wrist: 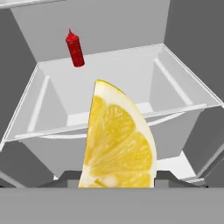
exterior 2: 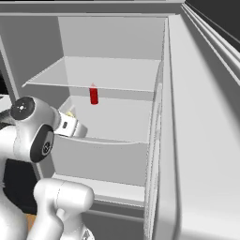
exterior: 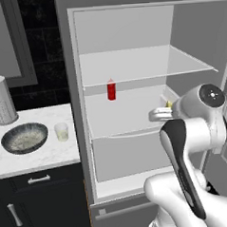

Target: Grab a lemon wedge from the fridge and one ice cube from the ice bowl, and put them in the glass of lemonade.

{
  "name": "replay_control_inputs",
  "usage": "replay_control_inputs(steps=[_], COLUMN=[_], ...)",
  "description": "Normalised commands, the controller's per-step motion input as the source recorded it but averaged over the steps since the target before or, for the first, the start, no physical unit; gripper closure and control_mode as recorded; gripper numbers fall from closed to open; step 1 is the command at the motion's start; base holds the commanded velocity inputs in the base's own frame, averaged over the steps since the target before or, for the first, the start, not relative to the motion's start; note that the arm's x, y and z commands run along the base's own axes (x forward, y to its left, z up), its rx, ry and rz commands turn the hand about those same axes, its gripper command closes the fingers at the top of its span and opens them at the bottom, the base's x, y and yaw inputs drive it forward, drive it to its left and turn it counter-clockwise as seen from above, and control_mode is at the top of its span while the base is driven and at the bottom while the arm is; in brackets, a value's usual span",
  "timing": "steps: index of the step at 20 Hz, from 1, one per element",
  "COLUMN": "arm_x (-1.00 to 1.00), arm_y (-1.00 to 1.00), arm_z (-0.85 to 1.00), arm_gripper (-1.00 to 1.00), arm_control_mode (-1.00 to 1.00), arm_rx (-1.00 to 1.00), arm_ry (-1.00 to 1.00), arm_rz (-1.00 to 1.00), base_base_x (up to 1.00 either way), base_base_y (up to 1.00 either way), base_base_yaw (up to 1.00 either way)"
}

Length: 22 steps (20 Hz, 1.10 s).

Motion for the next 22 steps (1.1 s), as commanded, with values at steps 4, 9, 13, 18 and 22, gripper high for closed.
replay_control_inputs(steps=[4, 9, 13, 18, 22], arm_x=[-0.66, -0.56, 0.0, 0.0, 0.0], arm_y=[0.0, 0.0, 0.0, 0.0, 0.0], arm_z=[0.32, -0.03, 0.0, 0.0, 0.0], arm_gripper=[1.0, 1.0, 1.0, 1.0, 1.0], arm_control_mode=[-1.0, -1.0, 1.0, 1.0, 1.0], arm_rx=[0.0, 0.0, 0.0, 0.0, 0.0], arm_ry=[-0.12, -0.04, 0.0, 0.0, 0.0], arm_rz=[0.0, 0.0, 0.0, 0.0, 0.0], base_base_x=[0.0, 0.0, -0.69, -0.54, -0.06], base_base_y=[0.0, 0.0, 0.0, 0.26, 0.82], base_base_yaw=[0.0, 0.0, 0.0, 0.0, 0.0])
